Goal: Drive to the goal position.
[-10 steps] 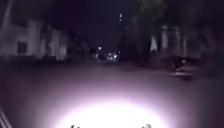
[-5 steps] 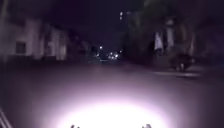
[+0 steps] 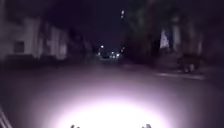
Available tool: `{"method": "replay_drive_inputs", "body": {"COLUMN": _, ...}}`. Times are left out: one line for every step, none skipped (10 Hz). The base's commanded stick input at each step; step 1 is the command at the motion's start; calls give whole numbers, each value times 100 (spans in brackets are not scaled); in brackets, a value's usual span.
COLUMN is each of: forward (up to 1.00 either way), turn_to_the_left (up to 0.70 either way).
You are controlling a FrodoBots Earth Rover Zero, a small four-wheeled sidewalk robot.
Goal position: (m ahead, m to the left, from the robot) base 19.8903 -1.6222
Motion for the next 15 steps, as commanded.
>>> {"method": "replay_drive_inputs", "body": {"forward": 100, "turn_to_the_left": -33}}
{"method": "replay_drive_inputs", "body": {"forward": 100, "turn_to_the_left": -35}}
{"method": "replay_drive_inputs", "body": {"forward": 100, "turn_to_the_left": -4}}
{"method": "replay_drive_inputs", "body": {"forward": 100, "turn_to_the_left": 0}}
{"method": "replay_drive_inputs", "body": {"forward": 100, "turn_to_the_left": 0}}
{"method": "replay_drive_inputs", "body": {"forward": 100, "turn_to_the_left": 0}}
{"method": "replay_drive_inputs", "body": {"forward": 100, "turn_to_the_left": 0}}
{"method": "replay_drive_inputs", "body": {"forward": 100, "turn_to_the_left": 0}}
{"method": "replay_drive_inputs", "body": {"forward": 100, "turn_to_the_left": 0}}
{"method": "replay_drive_inputs", "body": {"forward": 100, "turn_to_the_left": 0}}
{"method": "replay_drive_inputs", "body": {"forward": 100, "turn_to_the_left": 0}}
{"method": "replay_drive_inputs", "body": {"forward": 100, "turn_to_the_left": 0}}
{"method": "replay_drive_inputs", "body": {"forward": 100, "turn_to_the_left": 0}}
{"method": "replay_drive_inputs", "body": {"forward": 100, "turn_to_the_left": 0}}
{"method": "replay_drive_inputs", "body": {"forward": 100, "turn_to_the_left": 0}}
